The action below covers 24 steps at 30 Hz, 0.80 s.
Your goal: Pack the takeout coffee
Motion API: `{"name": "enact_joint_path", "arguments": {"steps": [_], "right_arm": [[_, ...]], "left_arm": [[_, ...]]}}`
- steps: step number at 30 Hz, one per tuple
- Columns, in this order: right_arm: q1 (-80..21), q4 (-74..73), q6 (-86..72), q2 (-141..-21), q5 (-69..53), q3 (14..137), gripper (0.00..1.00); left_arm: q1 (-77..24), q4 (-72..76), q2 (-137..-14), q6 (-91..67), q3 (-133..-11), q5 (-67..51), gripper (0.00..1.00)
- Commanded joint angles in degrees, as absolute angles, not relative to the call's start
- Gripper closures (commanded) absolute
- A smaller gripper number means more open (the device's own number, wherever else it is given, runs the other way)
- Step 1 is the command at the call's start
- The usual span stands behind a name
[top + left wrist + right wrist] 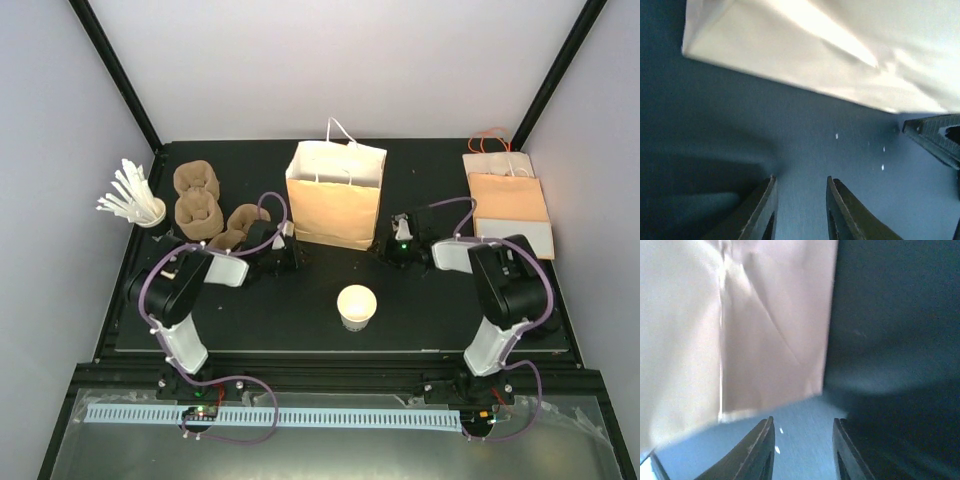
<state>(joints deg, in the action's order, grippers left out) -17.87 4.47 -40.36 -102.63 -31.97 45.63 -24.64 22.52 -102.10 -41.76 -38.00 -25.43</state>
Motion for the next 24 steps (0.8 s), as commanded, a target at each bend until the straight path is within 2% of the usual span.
{"name": "enact_joint_path", "arguments": {"steps": [1, 4, 5, 7, 9, 12, 16, 24], "right_arm": [[-17.2, -10.4, -34.4, -92.6, -23.2, 44.1, 0.62], [-17.2, -22.1, -29.8, -82.6, -17.2, 44.4, 0.46], [-17.2, -26.5, -28.8, -77.9, -14.9, 44.9, 0.41], [-17.0, -34.3, -27.9, -71.5, -9.5, 46.2, 0.24], [-16.8, -41.3, -28.4, -66.6, -3.8, 48.2, 0.02], [-15.7, -52.5, -31.0, -64.3, 3.6, 53.0, 0.00], [-14.6, -64.5, -32.6, -67.4, 12.5, 60.0, 0.00], [6.6, -60.1, -36.0, -63.4, 9.9, 57.1, 0.00]], "left_arm": [[-26.6, 19.3, -95.4, -38.3, -33.5, -26.9, 0.68], [-29.3, 13.5, -86.6, -36.0, -30.3, -27.1, 0.60], [-30.1, 11.0, -83.3, -35.2, -29.5, -27.4, 0.53], [-31.2, 3.6, -76.5, -34.0, -28.6, -28.2, 0.41], [-31.3, -2.7, -69.5, -32.9, -28.2, -28.8, 0.28], [-31.3, -10.5, -61.4, -31.6, -29.0, -29.1, 0.15], [-31.4, -15.5, -55.3, -31.6, -30.7, -31.9, 0.10], [-31.8, -20.8, -49.7, -31.6, -33.4, -34.4, 0.07]]}}
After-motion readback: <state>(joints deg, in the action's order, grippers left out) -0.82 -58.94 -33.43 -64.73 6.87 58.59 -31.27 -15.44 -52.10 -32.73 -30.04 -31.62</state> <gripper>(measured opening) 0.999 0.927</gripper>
